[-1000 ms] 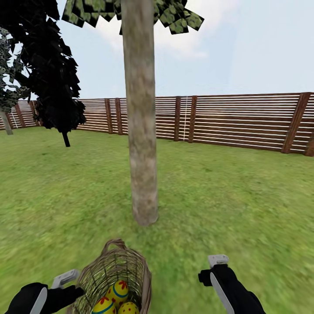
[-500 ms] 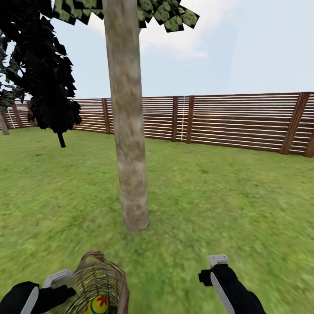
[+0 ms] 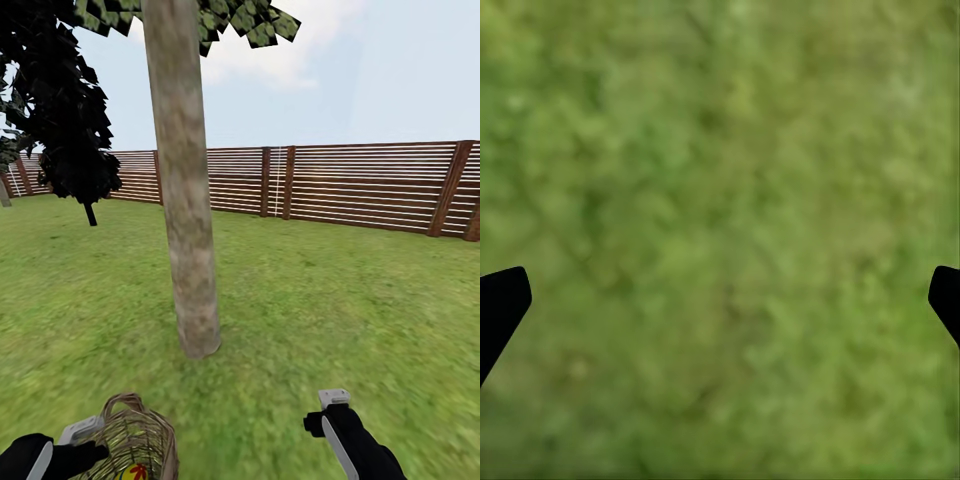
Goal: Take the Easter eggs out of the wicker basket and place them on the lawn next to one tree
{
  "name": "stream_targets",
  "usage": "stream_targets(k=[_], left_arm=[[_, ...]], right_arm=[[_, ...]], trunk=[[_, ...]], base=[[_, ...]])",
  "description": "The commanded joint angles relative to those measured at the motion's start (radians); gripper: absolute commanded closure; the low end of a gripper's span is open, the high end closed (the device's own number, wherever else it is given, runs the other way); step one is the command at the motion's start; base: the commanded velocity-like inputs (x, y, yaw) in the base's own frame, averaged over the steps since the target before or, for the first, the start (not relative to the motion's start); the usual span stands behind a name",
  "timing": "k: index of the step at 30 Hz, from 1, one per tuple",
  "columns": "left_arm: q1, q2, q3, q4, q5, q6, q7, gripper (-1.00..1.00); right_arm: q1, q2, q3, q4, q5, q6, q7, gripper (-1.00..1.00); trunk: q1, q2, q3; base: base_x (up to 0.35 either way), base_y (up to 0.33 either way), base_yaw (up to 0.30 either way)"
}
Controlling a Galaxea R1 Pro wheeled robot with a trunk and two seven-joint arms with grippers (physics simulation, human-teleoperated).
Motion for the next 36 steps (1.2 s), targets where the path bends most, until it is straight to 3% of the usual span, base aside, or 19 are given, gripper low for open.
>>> stream_targets(k=[1,18,36], left_arm=[[-0.001,0.0,0.002,0.0,-0.004,0.005,-0.007,-1.0],[-0.001,0.022,0.006,0.002,-0.008,0.005,-0.005,-1.0],[-0.001,0.024,0.011,0.002,-0.006,0.005,-0.006,-1.0]], right_arm=[[-0.001,-0.001,0.004,-0.001,-0.011,0.003,-0.01,-1.0],[-0.001,-0.001,0.006,-0.001,-0.01,0.004,-0.01,-1.0],[-0.001,-0.001,0.007,-0.001,-0.01,0.004,-0.01,-1.0]], trunk=[[0.0,0.0,-0.001],[0.0,0.0,-0.001],[0.069,-0.126,-0.057]], base=[[0.003,-0.004,0.0],[0.0,0.0,0.0],[0.0,0.0,0.0]])
